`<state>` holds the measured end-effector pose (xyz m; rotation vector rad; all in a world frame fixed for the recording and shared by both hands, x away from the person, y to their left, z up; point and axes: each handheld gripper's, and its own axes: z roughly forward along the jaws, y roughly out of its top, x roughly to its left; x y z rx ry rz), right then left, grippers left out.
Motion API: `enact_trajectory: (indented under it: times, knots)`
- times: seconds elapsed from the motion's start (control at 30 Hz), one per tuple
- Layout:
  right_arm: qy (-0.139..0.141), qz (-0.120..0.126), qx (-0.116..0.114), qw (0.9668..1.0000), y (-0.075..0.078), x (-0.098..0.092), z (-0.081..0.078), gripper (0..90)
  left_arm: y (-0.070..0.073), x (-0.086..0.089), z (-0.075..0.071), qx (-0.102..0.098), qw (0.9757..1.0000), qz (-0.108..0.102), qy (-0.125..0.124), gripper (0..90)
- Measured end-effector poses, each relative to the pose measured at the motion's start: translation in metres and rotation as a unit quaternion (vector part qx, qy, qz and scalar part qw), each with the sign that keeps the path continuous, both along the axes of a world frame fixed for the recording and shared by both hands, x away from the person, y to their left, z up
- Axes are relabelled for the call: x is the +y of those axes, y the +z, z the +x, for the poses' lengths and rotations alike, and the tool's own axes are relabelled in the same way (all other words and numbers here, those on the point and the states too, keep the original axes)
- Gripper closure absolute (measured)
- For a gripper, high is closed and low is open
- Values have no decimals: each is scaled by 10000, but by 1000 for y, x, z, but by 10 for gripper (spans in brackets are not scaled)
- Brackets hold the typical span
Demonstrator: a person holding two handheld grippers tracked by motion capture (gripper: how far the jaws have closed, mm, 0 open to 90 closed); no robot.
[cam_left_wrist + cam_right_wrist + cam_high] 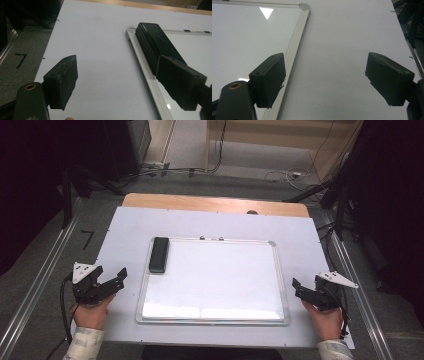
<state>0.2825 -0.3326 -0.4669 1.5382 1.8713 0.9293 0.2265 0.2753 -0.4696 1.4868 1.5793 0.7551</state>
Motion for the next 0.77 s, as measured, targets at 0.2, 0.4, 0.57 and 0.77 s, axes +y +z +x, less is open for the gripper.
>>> enact_trajectory:
  times: [0.2, 0.4, 0.57, 0.77]
  knots:
    - [-8, 16, 5, 10000, 1, -1, -1, 152, -2, 9, -1, 31, 9999, 16, 127, 181]
    - [-60, 25, -2, 10000, 2, -7, -5, 152, -7, 21, -2, 87, 9992, 211, 316, 182]
    - [-101, 45, 7, 9999, 2, -17, -13, 152, -13, 32, -2, 159, 9986, 208, 453, 184]
    - [-136, -132, 27, 9998, 0, -20, -21, 150, -12, 29, -1, 118, 9988, 194, 426, 184]
